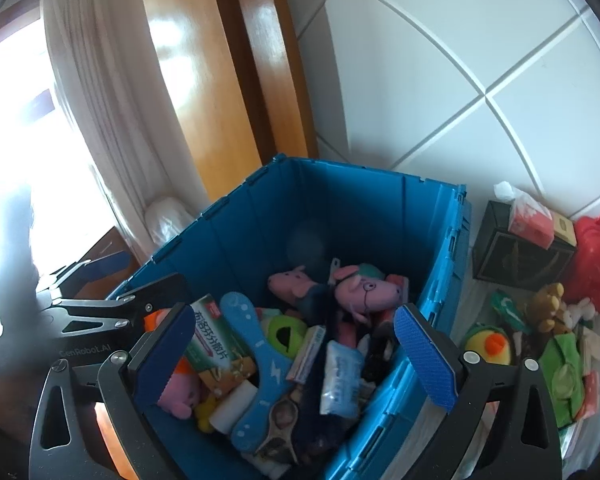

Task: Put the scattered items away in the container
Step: 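Move both open tools back from the crate toward the scattered items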

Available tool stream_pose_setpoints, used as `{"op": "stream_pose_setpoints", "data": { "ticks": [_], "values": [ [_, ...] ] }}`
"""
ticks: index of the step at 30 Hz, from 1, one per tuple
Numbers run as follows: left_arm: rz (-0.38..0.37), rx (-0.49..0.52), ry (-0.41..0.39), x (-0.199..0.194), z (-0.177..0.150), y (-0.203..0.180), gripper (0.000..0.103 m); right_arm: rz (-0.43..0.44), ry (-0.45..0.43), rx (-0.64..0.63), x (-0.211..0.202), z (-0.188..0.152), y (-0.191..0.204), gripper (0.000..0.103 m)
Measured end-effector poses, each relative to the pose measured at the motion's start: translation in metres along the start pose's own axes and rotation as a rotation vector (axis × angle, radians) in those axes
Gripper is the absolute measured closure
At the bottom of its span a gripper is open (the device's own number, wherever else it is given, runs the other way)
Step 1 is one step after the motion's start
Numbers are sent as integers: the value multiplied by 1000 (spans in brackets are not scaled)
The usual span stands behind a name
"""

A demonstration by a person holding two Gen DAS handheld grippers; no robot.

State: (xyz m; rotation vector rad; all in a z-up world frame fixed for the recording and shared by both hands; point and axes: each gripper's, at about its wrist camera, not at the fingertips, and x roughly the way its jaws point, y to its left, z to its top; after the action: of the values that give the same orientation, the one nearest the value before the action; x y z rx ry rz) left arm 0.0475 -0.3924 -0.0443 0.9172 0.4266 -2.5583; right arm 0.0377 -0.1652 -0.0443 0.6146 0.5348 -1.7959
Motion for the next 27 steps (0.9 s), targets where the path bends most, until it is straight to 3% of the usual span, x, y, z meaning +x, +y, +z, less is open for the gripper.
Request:
{"op": "stream_pose_setpoints", "data": {
  "ticks": [27],
  "values": [
    [17, 38, -16, -47, -26, -86, 0, 27, -29, 35, -69, -34, -45, 2]
  ]
}}
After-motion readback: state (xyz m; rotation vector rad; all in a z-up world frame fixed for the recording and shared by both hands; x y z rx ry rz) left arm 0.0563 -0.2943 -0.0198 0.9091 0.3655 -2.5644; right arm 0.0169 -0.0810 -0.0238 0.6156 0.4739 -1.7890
